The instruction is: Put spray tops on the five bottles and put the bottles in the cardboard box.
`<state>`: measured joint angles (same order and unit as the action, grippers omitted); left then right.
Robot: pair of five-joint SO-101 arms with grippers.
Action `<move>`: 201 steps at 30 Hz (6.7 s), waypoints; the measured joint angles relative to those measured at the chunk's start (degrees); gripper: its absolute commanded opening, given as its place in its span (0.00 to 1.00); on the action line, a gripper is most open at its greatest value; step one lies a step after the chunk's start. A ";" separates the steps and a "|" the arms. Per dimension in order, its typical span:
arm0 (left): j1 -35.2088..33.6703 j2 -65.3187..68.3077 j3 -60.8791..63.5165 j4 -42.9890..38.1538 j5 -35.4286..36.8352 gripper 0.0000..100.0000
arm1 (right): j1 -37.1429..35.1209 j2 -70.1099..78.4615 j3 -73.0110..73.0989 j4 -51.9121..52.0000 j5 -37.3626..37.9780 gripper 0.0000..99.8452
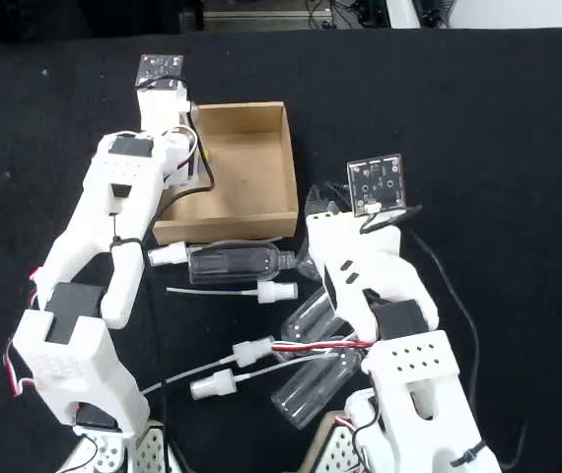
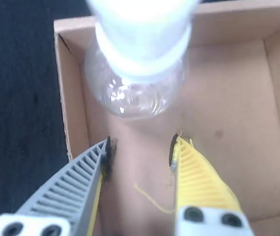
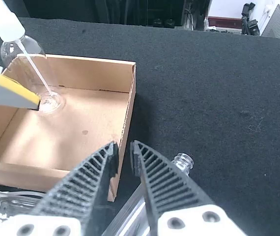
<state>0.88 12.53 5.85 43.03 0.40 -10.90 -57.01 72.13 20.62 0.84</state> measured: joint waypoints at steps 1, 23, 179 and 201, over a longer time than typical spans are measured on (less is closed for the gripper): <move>0.00 0.00 0.62 -1.23 0.00 0.19 | 0.00 0.00 0.00 0.00 0.00 0.04; -2.55 2.02 3.52 -10.37 0.00 0.19 | 0.00 0.00 0.00 0.00 0.00 0.04; -18.02 -30.51 -2.99 57.14 -46.33 0.16 | 28.75 -0.70 5.19 11.69 3.78 0.04; -54.86 -9.58 17.23 27.52 -52.57 0.24 | 28.66 -0.70 6.24 11.69 3.78 0.04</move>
<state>-53.98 2.95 23.08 70.55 -52.18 17.76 -57.71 78.37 32.31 4.62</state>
